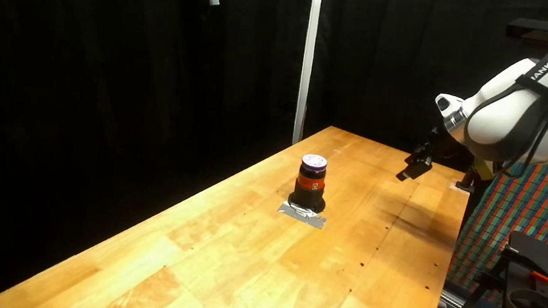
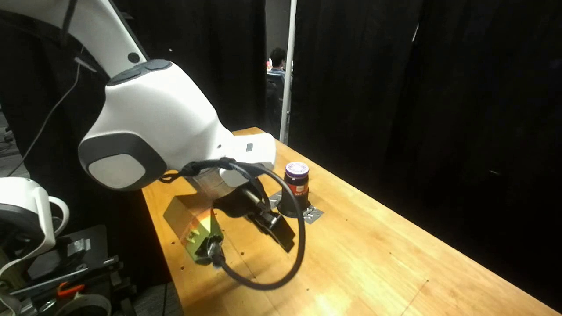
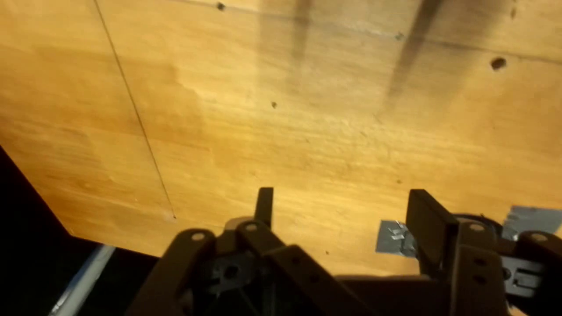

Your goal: Put a rubber band around the base of the cup

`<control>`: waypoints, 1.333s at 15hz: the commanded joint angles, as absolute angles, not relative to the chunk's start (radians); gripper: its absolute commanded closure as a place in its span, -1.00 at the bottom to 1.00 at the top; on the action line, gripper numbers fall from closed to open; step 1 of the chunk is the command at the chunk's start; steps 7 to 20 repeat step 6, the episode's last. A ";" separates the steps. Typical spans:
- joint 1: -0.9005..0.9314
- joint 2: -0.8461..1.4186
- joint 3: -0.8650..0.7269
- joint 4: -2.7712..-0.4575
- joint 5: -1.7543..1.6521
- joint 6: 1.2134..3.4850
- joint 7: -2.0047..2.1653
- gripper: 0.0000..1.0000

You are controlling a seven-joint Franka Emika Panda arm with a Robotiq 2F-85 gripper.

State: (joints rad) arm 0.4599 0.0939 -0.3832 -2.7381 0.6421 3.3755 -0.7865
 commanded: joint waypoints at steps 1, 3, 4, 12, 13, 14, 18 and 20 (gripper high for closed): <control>0.594 0.164 -0.545 -2.713 0.814 3.350 -1.001 -1.00; 0.669 0.171 -0.629 -2.724 0.866 3.341 -1.068 -1.00; 0.712 0.178 -0.671 -2.725 0.894 3.331 -1.082 -1.00; 0.675 0.174 -0.642 -2.735 0.861 3.338 -1.041 -1.00; 0.675 0.174 -0.642 -2.735 0.861 3.338 -1.041 -1.00; 0.675 0.174 -0.642 -2.735 0.861 3.338 -1.041 -1.00; 0.675 0.174 -0.642 -2.735 0.861 3.338 -1.041 -1.00; 0.675 0.174 -0.642 -2.735 0.861 3.338 -1.041 -1.00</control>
